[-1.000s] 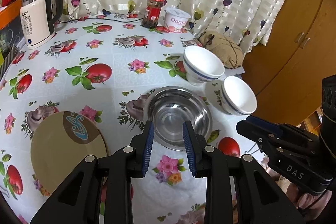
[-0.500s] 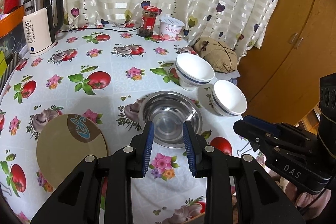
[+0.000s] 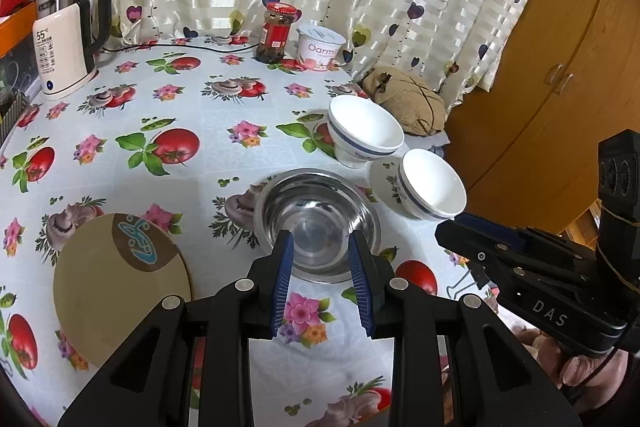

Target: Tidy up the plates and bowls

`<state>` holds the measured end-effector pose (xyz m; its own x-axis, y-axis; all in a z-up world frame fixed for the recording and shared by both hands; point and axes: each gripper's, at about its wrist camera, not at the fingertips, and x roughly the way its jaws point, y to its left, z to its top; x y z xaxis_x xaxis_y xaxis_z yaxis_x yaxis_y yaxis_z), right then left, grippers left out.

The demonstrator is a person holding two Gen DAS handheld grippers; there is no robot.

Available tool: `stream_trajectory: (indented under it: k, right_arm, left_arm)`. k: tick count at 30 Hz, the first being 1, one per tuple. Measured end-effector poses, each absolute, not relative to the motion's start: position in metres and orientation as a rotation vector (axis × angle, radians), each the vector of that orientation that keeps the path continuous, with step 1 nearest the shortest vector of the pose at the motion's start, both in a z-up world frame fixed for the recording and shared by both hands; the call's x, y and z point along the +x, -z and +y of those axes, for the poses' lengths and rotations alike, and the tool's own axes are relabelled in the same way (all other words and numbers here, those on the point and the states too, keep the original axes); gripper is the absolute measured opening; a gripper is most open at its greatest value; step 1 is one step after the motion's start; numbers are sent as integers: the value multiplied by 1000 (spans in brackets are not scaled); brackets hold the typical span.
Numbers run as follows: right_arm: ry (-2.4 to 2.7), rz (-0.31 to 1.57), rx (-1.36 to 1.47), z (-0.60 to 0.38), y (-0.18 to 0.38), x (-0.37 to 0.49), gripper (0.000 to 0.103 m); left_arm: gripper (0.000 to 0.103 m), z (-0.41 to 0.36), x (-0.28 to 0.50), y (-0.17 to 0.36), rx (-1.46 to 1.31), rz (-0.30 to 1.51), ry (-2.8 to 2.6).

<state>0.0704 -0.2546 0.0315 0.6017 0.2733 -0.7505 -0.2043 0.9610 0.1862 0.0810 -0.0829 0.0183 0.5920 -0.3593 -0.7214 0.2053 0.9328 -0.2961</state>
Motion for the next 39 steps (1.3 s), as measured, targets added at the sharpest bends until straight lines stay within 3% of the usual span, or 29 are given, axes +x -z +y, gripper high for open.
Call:
stream_trajectory:
  k: [39]
  right_arm:
    - [-199, 903, 127, -311, -13, 180, 27]
  left_arm:
    - [30, -142, 209, -12, -134, 937, 382]
